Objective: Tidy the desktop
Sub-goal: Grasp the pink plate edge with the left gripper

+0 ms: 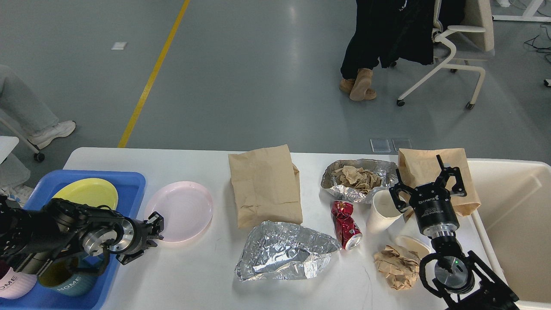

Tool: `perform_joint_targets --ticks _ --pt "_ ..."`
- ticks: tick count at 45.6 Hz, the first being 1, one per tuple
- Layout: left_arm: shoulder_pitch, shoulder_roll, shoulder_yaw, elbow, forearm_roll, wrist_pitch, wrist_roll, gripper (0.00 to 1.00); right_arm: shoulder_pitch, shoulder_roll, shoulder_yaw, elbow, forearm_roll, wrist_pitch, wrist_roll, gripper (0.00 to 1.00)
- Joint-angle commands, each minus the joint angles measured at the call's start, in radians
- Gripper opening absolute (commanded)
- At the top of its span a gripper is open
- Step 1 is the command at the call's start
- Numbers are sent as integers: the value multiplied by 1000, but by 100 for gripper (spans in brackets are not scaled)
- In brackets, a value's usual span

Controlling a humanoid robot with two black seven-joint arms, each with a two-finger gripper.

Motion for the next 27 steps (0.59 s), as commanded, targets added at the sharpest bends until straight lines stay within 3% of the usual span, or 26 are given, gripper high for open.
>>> perform_joint_targets --ticks 1,6,21,27 --pt "0 2 0 0 -1 -2 2 9 0 0 0 0 0 0 0 100" --pt "-1 5 0 0 -3 -2 11 1 0 0 0 0 0 0 0 100" --pt "-6 10 -46 -3 -6 -32 74 0 0 0 0 0 0 0 0 100" --pt "-9 10 -48 -3 -6 -40 74 0 0 0 0 0 0 0 0 100"
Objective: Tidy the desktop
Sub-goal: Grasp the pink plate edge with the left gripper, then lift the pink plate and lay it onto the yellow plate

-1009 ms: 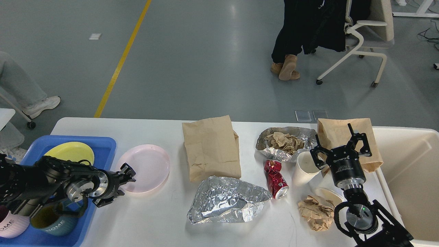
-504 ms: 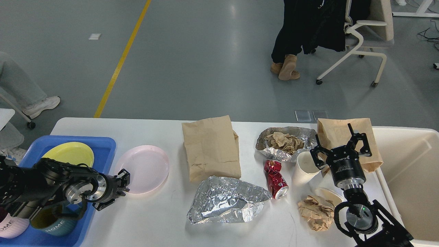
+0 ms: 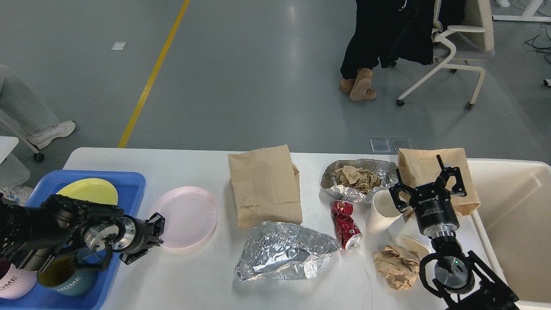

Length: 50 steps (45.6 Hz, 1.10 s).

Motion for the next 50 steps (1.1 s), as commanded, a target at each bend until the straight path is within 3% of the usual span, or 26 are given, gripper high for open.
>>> perform_joint_targets --ticks 1,10,14,24,30,37,50 --pt "-3 0 -2 -1 0 -11 2 0 0 0 0 0 0 0 0 100" --pt "-43 17 8 -26 -18 -19 6 0 0 0 0 0 0 0 0 100" --pt "-98 58 34 -104 -20 -23 11 0 0 0 0 0 0 0 0 100" --pt "-428 149 252 -353 -106 -31 5 0 0 0 0 0 0 0 0 100" --pt "-632 152 399 -472 -210 -121 0 0 0 0 0 0 0 0 0 100" --pt "-844 134 547 -621 -261 -169 -6 0 0 0 0 0 0 0 0 100" --pt "-954 109 633 -669 -287 -272 -29 0 0 0 0 -2 0 0 0 100"
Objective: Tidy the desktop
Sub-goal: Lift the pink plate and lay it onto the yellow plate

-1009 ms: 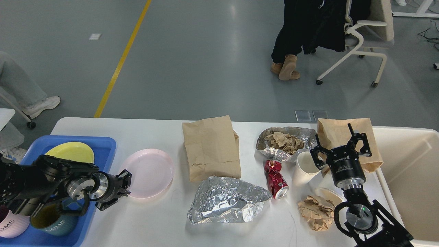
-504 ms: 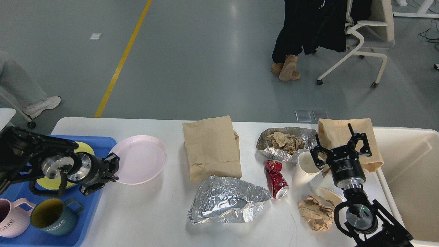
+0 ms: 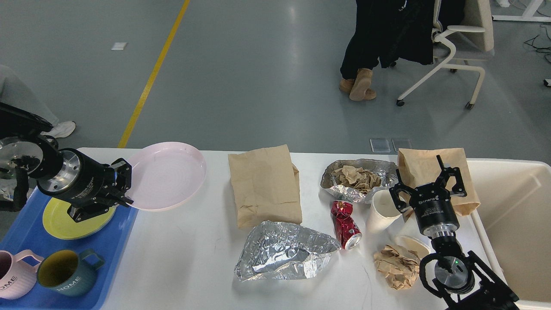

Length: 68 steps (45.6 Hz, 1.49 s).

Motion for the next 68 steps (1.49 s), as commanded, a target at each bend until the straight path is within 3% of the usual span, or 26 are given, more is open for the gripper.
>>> perform_joint_targets --ticks 1,12,16,25,37,47,56,68 --pt "-40 5 36 -12 -3 -47 -3 0 0 0 0 0 0 0 0 100" --pt "-18 65 127 80 7 -59 6 0 0 0 0 0 0 0 0 100" --pt "75 89 164 205 7 -79 9 0 0 0 0 1 0 0 0 100" --pt "308 183 141 523 5 -210 23 0 0 0 0 1 0 0 0 100" --pt "641 212 -71 874 3 -203 118 0 0 0 0 1 0 0 0 100" --pt "977 188 -422 1193 85 -164 230 0 0 0 0 1 0 0 0 100" --pt "1063 138 -669 1235 289 -69 236 0 0 0 0 1 0 0 0 100" --pt "1076 123 -724 1233 310 -56 238 0 0 0 0 1 0 0 0 100"
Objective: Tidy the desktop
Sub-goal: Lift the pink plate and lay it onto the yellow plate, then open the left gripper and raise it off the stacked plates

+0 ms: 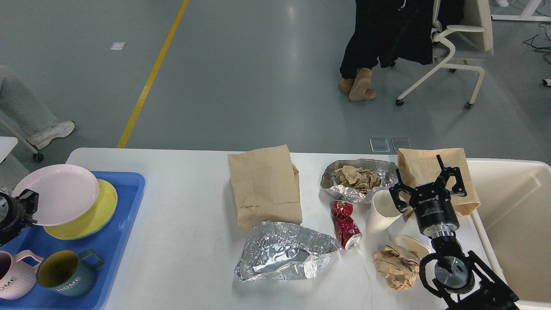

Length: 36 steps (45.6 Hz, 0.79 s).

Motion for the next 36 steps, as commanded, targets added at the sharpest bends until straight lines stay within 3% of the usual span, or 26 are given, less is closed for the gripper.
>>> perform_joint_targets --ticks 1,26,29,30,32,36 --pt "1 -15 -6 -3 3 -1 0 0 0 0 0 0 0 0 0 100" --pt "30 -61 -26 -8 2 9 2 1 0 0 0 0 0 0 0 100" --pt "30 -61 -32 -8 2 16 -2 12 0 0 0 -2 0 0 0 100" --pt "30 -61 -33 -8 3 29 0 32 0 0 0 0 0 0 0 100" --pt "30 -60 -33 -8 3 48 0 48 0 0 0 -2 0 0 0 100" --pt "32 -63 -32 -9 3 85 5 60 0 0 0 -2 0 0 0 100"
